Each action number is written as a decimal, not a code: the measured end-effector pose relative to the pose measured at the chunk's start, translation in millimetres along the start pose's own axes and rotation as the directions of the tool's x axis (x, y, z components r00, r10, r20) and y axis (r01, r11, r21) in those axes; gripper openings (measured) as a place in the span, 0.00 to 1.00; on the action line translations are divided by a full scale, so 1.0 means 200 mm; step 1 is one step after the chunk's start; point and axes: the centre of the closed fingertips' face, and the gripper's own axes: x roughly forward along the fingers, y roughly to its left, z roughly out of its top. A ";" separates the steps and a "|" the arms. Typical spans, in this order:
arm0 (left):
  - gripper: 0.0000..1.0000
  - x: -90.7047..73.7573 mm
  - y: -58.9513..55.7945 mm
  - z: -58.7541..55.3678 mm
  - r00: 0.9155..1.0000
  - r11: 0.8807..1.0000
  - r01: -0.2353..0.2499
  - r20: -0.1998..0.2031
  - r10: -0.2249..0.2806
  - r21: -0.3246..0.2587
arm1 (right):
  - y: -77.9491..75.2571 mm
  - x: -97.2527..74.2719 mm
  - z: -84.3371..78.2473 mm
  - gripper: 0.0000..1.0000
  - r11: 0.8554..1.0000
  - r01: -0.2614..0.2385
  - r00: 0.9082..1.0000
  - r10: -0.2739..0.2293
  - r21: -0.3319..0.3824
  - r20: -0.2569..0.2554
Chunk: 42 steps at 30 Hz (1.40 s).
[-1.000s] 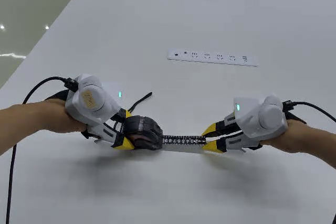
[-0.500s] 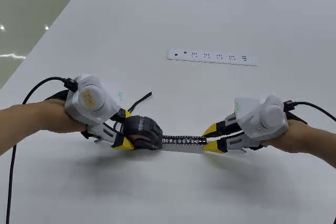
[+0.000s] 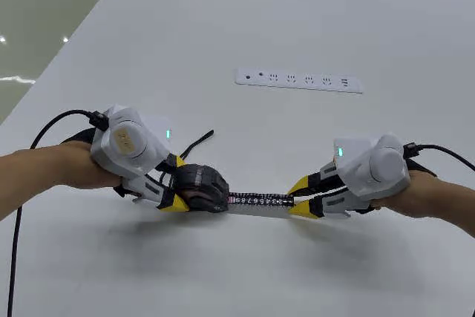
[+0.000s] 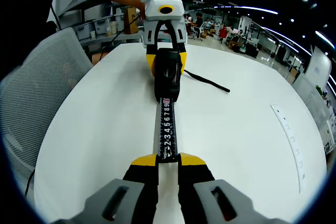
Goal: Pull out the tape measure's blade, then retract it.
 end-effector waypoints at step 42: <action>0.27 0.01 0.01 -0.01 1.000 1.000 -0.001 0.001 0.001 -0.003 | -0.01 -0.05 -0.06 0.12 1.000 0.012 1.000 -0.012 -0.001 -0.011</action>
